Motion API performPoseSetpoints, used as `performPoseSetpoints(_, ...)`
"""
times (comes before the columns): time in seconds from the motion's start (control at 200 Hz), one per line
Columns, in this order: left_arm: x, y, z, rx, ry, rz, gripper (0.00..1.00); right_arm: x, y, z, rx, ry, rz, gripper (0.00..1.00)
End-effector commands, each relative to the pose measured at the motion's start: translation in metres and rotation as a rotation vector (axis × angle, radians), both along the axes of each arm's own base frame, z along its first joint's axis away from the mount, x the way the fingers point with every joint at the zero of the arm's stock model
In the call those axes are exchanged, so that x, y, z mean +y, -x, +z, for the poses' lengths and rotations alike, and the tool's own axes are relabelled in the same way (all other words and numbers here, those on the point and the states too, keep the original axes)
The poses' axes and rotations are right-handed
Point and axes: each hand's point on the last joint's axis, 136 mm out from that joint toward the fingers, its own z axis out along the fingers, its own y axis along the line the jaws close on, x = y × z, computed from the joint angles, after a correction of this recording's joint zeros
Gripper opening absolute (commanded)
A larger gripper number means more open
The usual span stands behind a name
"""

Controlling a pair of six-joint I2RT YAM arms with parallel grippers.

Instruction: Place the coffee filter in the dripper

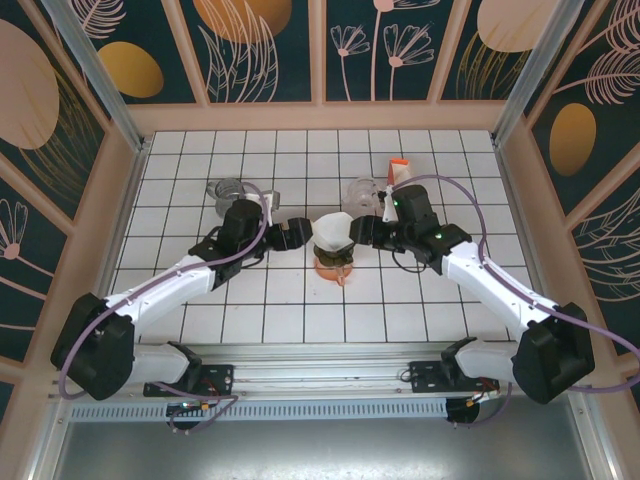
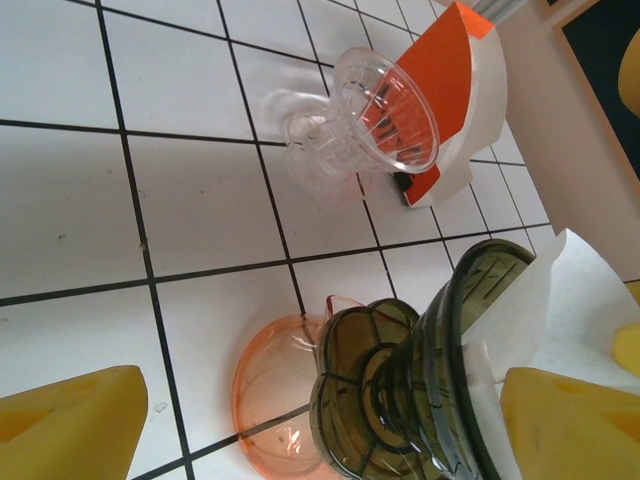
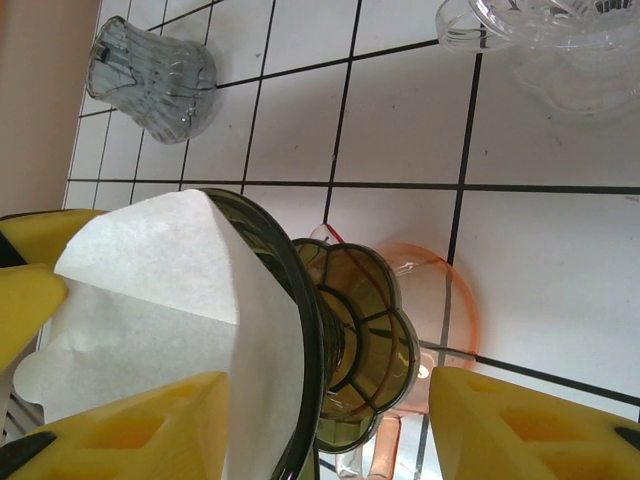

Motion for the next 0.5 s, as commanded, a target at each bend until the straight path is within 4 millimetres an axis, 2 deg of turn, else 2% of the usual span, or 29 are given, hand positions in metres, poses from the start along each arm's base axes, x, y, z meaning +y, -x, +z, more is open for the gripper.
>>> performPoseSetpoints(0.0,-0.003,0.001,-0.004,0.001,0.012,-0.002,0.91,0.002,0.000,0.002,-0.010,-0.026,0.004,0.55)
performPoseSetpoints(0.355,-0.002,0.004,-0.015,0.024,0.020,-0.001,0.91,0.001,0.006,-0.015,0.017,-0.014,0.001,0.55)
performPoseSetpoints(0.495,-0.004,0.004,-0.013,0.022,0.030,-0.003,0.91,0.003,0.011,-0.023,0.034,-0.018,0.004,0.55)
